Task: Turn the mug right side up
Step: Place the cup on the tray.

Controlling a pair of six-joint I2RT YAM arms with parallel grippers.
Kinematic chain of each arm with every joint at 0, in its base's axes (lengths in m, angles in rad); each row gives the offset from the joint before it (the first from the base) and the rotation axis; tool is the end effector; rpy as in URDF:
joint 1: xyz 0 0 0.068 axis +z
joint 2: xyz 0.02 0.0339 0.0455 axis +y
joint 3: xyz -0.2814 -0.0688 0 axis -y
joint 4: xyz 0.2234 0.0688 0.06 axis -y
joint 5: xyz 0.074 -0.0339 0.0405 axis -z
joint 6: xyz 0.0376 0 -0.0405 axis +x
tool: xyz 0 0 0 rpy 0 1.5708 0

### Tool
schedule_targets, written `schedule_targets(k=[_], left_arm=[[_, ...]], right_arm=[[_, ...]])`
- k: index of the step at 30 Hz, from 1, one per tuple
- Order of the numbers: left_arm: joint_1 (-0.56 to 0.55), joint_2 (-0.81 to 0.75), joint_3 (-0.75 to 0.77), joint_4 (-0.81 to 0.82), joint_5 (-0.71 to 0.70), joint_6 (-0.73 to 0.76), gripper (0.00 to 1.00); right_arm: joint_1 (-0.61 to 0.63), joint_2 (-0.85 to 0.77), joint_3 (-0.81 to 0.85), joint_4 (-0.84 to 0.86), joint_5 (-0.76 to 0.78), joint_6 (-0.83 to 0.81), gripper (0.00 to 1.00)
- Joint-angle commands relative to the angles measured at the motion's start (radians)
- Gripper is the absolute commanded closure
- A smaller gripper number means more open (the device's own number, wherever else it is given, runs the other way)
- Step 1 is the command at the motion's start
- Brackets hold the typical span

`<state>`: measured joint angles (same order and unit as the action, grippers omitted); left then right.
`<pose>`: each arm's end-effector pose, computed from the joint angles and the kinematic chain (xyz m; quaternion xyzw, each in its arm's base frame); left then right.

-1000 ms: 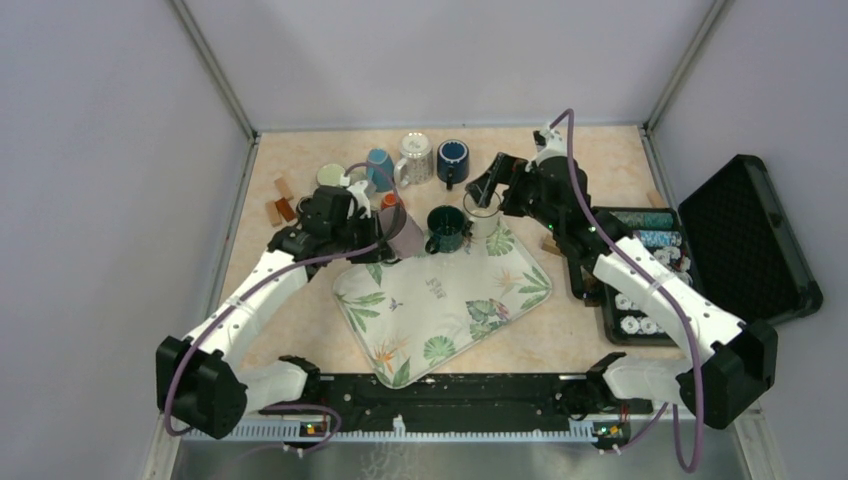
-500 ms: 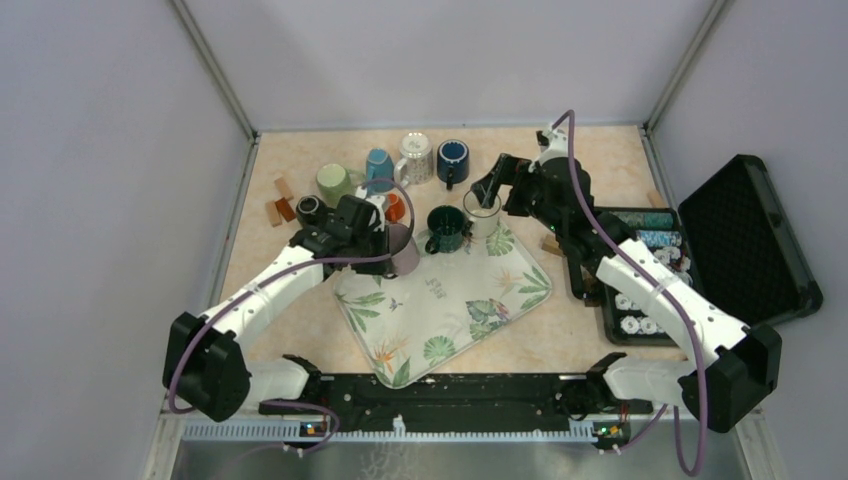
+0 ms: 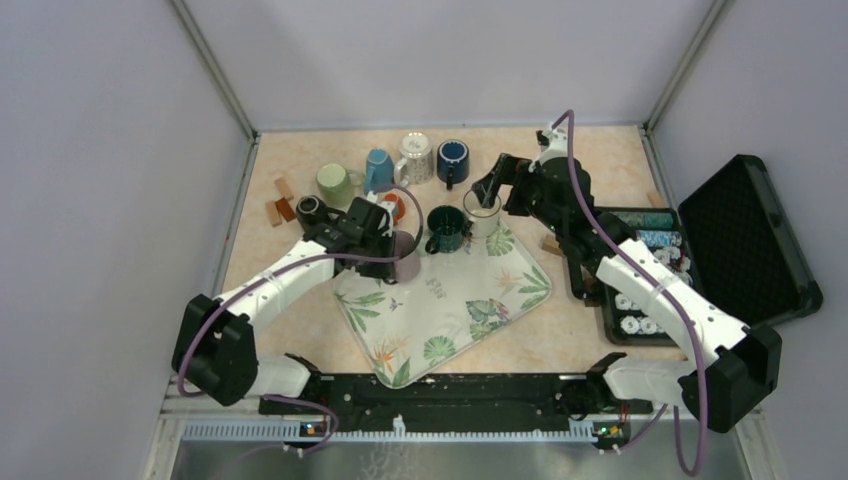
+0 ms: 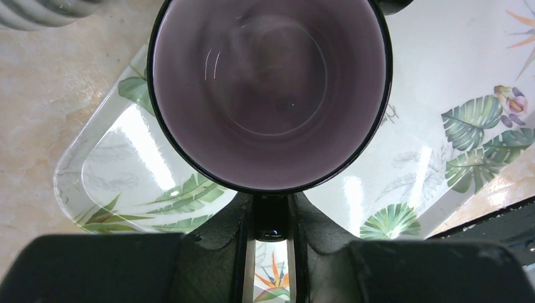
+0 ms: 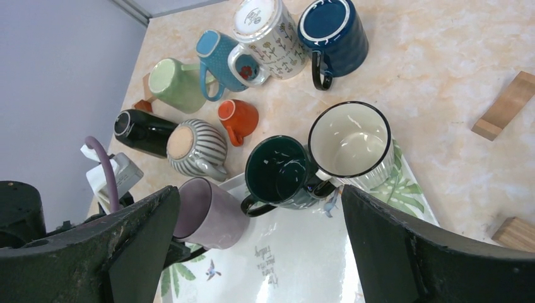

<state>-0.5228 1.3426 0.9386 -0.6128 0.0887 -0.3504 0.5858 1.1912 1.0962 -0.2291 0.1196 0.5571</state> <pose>0.2097 -0.1247 0.2602 0.0948 0.9563 -0.1542 0.2295 0.2103 0.1341 0.3780 0.0233 0.8109 0.2743 0.5164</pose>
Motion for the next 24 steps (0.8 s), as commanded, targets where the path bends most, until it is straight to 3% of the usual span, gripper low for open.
schedule_targets(k=[1, 24], left_arm=[[-0.007, 0.014, 0.029, 0.071, 0.011, 0.026, 1.0], [-0.053, 0.112, 0.066, 0.122, 0.029, 0.067, 1.0]], right_arm=[[-0.007, -0.009, 0.063, 0.019, 0.017, -0.016, 0.01], [-0.014, -0.006, 0.071, 0.007, 0.008, -0.022, 0.01]])
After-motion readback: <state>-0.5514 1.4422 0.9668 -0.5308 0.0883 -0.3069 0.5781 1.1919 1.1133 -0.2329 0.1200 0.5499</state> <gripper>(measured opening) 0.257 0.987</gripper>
